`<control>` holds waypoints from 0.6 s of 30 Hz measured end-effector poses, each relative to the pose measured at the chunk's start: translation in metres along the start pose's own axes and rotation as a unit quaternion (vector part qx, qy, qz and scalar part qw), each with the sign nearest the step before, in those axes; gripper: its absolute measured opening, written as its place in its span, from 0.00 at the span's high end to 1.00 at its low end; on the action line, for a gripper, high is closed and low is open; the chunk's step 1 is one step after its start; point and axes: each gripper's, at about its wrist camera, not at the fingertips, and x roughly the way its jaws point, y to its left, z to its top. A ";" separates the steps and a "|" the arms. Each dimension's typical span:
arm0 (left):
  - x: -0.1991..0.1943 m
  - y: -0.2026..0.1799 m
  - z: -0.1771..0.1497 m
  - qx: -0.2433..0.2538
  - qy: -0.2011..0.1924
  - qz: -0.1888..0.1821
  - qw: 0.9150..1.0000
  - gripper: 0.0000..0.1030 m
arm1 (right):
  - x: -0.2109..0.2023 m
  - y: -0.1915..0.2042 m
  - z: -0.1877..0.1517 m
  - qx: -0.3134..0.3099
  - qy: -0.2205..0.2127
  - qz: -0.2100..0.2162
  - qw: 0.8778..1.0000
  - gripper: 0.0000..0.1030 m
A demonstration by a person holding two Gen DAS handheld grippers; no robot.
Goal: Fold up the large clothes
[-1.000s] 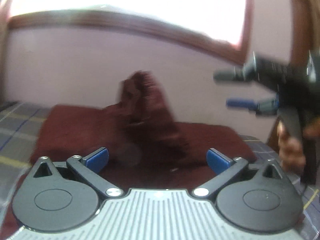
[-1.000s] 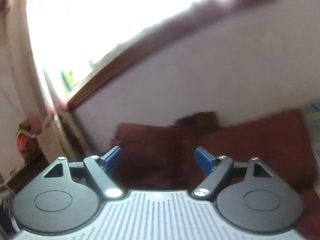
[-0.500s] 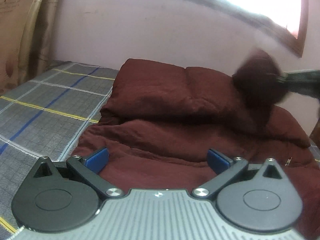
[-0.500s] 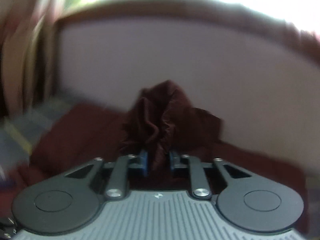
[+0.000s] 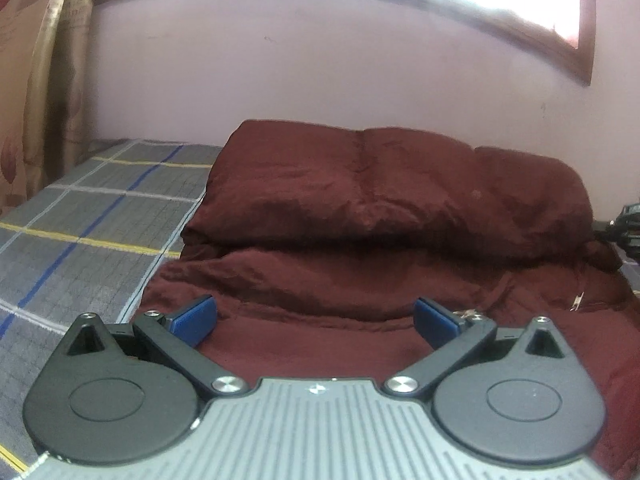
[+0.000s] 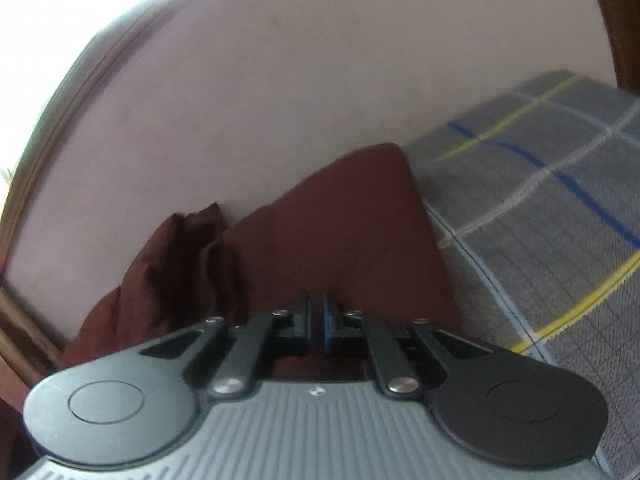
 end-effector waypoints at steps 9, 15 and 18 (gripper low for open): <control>0.000 -0.017 0.036 0.007 -0.043 -0.012 0.999 0.00 | 0.002 0.074 0.008 -0.106 -0.027 0.039 0.993 0.28; 0.044 -0.038 0.070 0.042 -0.110 0.016 0.993 0.00 | 0.044 0.115 -0.009 -0.277 -0.014 -0.028 0.960 0.81; 0.083 -0.039 0.085 0.050 -0.094 0.047 0.993 0.06 | 0.059 0.110 -0.017 -0.330 -0.007 -0.071 0.941 0.83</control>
